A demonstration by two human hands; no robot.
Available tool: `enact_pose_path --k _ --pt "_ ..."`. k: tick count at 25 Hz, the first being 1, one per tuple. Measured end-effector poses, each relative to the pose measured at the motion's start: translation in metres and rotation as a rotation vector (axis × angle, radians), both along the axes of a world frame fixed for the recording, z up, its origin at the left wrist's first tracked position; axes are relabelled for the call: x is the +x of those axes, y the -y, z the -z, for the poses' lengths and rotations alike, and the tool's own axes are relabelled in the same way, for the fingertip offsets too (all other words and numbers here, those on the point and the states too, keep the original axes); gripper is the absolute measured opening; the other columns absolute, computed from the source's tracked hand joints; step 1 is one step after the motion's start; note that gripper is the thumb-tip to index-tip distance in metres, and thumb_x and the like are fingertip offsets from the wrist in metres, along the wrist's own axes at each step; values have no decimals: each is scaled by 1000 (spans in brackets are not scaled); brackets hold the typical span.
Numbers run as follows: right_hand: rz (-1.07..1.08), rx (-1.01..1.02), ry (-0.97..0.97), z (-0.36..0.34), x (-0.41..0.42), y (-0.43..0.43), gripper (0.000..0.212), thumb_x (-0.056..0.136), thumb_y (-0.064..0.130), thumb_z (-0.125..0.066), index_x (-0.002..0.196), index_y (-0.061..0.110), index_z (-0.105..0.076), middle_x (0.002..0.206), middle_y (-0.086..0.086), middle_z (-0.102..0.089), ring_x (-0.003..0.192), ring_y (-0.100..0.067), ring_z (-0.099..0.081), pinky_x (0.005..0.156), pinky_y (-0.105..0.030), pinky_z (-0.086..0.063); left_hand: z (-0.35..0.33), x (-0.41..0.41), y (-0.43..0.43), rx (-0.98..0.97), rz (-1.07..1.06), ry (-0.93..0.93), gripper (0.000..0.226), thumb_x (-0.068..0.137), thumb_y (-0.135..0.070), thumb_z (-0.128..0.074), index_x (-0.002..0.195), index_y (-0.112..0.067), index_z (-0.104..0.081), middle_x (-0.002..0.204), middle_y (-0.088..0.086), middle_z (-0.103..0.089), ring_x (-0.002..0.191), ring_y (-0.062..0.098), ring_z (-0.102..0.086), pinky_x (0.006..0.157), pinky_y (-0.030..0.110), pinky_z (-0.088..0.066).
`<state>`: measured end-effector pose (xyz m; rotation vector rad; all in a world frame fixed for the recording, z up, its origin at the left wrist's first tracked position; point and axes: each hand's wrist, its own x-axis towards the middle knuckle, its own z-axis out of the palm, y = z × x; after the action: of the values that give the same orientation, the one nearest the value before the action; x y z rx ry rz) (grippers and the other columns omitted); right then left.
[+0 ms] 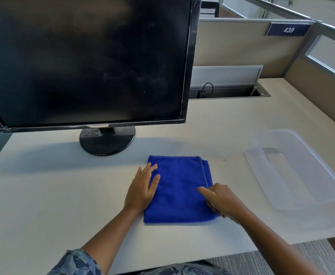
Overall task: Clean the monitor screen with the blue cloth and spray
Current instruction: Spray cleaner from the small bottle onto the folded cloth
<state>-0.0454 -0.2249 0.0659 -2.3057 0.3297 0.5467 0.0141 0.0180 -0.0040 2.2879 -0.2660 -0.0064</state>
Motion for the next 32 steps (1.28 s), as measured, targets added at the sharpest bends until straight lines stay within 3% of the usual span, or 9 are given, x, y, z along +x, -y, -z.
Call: enact_pose_path --k 4,9,12,14,17,20,23,27,32 --pt "199 248 -107 -6 12 -5 46 84 47 -49 52 14 -49 48 -4 -50 39 -15 -43 43 -24 -40 0 0 0 6 7 50 50 94 -49 -32 137 -24 -43 148 0 -39 135 7 -20 111 26 -14" --pt "291 477 -355 -13 22 1 56 80 66 -50 53 17 -51 50 -2 -53 40 -15 -46 44 -23 -41 1 0 -1 12 15 39 47 96 -45 -34 137 -24 -42 149 1 -37 139 18 -24 111 29 -16" --pt "350 640 -278 -14 29 8 56 80 67 -54 56 16 -54 53 -3 -54 43 -16 -48 45 -24 -43 1 0 -1 10 17 38 49 96 -48 -32 137 -24 -42 149 0 -38 139 16 -24 111 27 -14" --pt "380 741 -121 -15 34 16 43 84 54 -59 71 13 -57 61 -5 -56 49 -16 -51 50 -26 -46 1 1 -1 12 23 40 50 96 -49 -31 137 -23 -42 149 0 -38 140 18 -26 112 26 -13" --pt "415 660 172 -15 43 35 11 87 11 -59 95 10 -51 82 -9 -52 72 -20 -53 68 -31 -48 -1 0 -1 5 18 24 52 93 -49 -31 137 -24 -41 149 0 -38 141 21 -25 112 27 -14" --pt "504 499 385 -13 48 55 33 84 -12 -50 107 10 -42 90 -6 -47 86 -21 -50 81 -37 -45 -2 0 -1 6 6 -6 55 91 -51 -30 138 -25 -40 150 0 -36 142 24 -22 112 30 -17" --pt "520 306 528 -5 51 69 34 81 -17 -46 106 7 -40 89 -7 -47 84 -24 -50 70 -38 -47 -3 -1 -1 2 0 -19 57 89 -53 -29 138 -25 -40 150 0 -35 142 26 -21 113 33 -20" --pt "542 180 564 7 49 77 38 83 -10 -54 113 8 -41 103 -16 -51 90 -28 -53 69 -32 -49 -4 -1 0 -2 -5 -23 57 89 -53 -30 138 -26 -40 150 -1 -35 142 27 -20 113 35 -22" --pt "522 116 596 13 42 78 52 79 6 -73 123 12 -46 111 -13 -57 99 -30 -56 85 -46 -52 -4 -1 0 7 -9 -43 57 89 -52 -30 139 -27 -39 152 -2 -32 143 26 -18 113 35 -22"
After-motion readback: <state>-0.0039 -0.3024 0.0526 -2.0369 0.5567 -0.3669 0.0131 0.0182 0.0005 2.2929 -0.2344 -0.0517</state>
